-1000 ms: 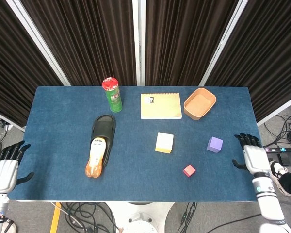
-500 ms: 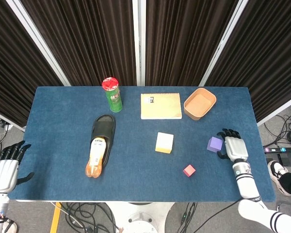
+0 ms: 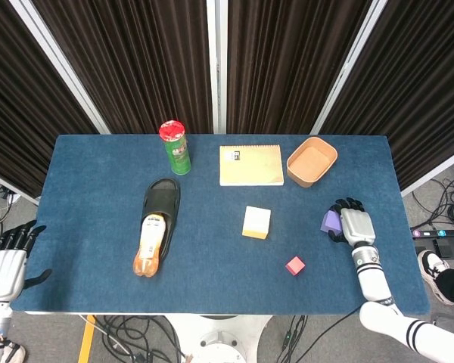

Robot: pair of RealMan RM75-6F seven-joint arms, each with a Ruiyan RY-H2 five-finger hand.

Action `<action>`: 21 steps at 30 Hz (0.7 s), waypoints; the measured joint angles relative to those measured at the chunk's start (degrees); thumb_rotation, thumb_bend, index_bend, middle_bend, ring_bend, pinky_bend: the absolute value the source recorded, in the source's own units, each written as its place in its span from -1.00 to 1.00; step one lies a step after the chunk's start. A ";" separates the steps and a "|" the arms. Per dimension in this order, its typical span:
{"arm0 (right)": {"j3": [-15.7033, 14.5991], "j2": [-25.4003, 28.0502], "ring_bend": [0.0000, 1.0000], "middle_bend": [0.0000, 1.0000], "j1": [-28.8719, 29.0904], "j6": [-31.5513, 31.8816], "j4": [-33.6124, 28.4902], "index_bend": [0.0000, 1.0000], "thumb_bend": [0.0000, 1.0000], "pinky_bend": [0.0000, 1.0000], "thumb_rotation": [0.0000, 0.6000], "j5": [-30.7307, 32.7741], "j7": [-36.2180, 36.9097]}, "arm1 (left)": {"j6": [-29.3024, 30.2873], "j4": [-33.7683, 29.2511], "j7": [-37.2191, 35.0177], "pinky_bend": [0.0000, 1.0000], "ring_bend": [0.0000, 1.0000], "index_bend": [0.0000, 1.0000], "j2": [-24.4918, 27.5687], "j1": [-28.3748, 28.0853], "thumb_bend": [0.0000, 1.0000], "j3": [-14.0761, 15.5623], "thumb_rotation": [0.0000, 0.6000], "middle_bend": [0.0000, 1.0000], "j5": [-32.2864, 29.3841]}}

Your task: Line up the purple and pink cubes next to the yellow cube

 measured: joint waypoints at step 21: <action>-1.64 -0.46 -1.00 -0.79 9.66 -5.83 -7.63 -0.07 -0.38 -1.00 1.00 -0.44 -5.37 | 0.80 0.12 -0.49 -0.67 -0.70 -0.57 0.24 1.45 -0.94 0.41 1.00 -0.57 -0.71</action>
